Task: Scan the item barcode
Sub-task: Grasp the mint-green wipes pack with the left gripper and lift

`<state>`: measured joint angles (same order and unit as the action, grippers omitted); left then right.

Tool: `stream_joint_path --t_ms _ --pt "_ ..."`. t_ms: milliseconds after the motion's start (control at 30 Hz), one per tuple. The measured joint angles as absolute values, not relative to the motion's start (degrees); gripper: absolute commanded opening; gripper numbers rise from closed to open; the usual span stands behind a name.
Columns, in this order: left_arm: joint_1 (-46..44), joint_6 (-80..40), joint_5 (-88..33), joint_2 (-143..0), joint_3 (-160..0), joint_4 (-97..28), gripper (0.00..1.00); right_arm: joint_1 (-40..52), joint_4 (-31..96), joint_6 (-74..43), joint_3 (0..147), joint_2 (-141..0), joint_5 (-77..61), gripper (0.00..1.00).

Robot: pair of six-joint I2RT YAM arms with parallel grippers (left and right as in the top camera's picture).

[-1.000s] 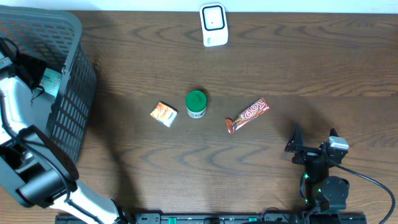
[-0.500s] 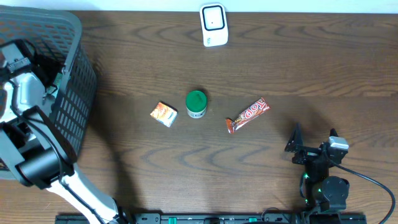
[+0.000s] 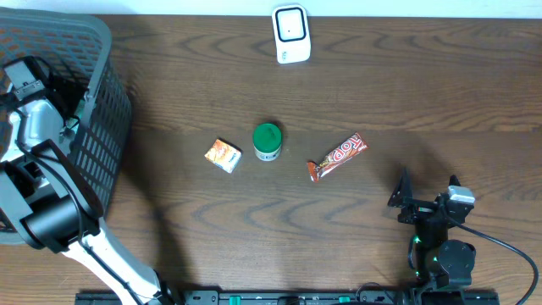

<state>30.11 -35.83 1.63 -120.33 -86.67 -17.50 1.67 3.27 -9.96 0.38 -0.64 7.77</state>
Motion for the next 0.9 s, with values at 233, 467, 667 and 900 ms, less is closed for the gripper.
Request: stream_joint_path --t_ms 233,467,667,900 --pt "30.09 -35.77 2.09 -121.95 -86.8 -16.38 0.98 1.67 3.27 -9.96 0.38 -0.64 7.75 0.99" --pt "30.2 -34.76 3.03 -122.74 -87.26 -16.53 0.6 1.67 3.27 -9.96 0.38 -0.64 7.75 0.99" --pt "30.22 -32.38 3.11 -122.91 -87.48 -18.9 0.34 1.67 3.27 -9.96 0.38 -0.64 7.75 0.99" --pt "30.22 -31.4 2.9 -122.48 -89.19 -24.23 0.31 1.67 3.27 -9.96 0.38 -0.64 7.77 0.99"
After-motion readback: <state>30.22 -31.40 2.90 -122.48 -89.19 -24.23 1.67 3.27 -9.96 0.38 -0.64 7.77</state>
